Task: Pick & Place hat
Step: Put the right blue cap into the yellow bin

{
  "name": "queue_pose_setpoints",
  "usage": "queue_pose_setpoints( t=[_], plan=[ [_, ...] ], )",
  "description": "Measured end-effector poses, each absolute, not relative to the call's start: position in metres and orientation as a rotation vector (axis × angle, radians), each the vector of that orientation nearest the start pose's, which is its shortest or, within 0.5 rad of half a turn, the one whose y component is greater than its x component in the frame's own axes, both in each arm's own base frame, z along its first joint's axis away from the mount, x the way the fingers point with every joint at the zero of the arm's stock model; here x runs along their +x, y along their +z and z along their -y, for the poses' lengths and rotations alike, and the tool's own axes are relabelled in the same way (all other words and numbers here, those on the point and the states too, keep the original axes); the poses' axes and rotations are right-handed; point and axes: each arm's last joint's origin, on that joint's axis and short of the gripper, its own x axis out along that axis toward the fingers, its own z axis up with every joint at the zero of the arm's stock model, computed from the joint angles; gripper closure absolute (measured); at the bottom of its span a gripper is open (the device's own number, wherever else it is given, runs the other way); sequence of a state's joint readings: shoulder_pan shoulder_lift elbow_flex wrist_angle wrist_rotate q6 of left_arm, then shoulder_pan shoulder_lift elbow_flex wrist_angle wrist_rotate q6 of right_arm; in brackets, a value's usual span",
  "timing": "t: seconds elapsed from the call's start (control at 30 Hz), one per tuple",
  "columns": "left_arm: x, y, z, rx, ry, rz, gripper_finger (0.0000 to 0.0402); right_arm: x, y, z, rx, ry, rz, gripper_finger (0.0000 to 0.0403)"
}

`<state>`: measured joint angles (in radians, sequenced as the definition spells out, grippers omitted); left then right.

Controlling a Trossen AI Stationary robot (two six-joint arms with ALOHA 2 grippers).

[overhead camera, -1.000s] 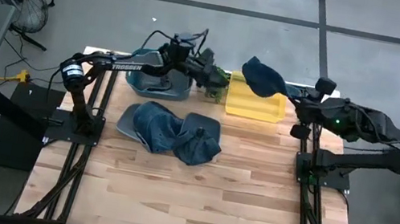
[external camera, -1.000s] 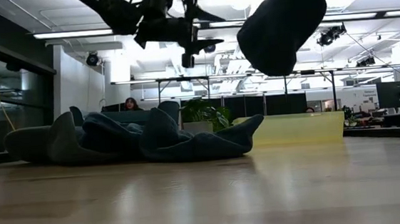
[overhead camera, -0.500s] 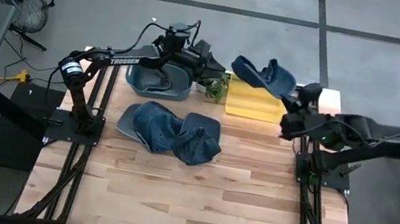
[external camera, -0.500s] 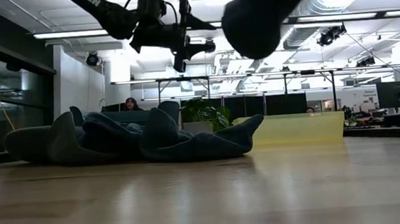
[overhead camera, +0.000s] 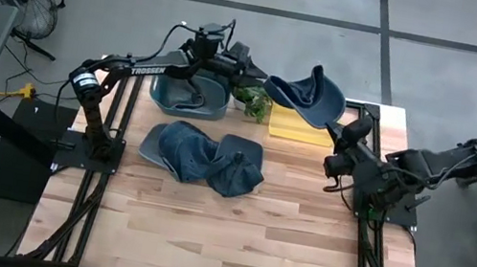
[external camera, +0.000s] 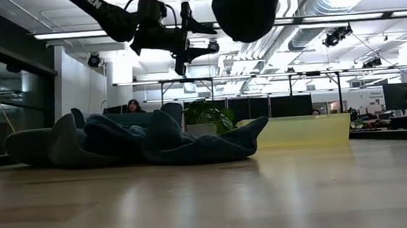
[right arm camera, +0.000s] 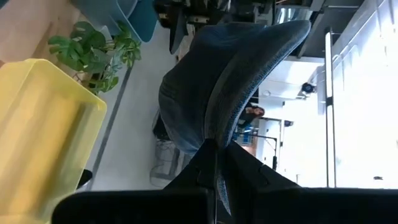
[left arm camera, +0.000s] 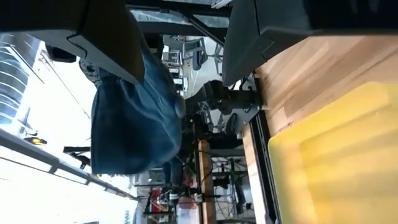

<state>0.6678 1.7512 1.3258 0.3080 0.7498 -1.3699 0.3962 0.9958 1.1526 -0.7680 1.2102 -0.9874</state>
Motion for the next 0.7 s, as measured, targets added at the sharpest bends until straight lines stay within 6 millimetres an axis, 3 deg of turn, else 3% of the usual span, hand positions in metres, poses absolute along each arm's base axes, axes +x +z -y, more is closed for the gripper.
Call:
queue_pose_setpoints(
  t=[0.17,0.3,0.53,0.7],
  plan=[
    [0.320,0.313,-0.247,-1.428,-0.029,-0.069,0.0188,0.167,0.378,-0.050,-1.394,-0.522,-0.797,0.0398],
    [0.312,0.317,-0.253,-1.423,-0.141,-0.126,0.0188,0.168,0.375,-0.057,-1.435,-0.477,-0.789,0.0398],
    [0.310,0.316,-0.246,-1.408,-0.330,-0.293,0.0188,0.179,0.367,-0.066,-1.587,-0.396,-0.845,0.0398],
    [0.312,0.314,-0.243,-1.411,-0.344,-0.323,0.0188,0.188,0.362,-0.071,-1.679,-0.367,-0.888,0.0398]
  ],
)
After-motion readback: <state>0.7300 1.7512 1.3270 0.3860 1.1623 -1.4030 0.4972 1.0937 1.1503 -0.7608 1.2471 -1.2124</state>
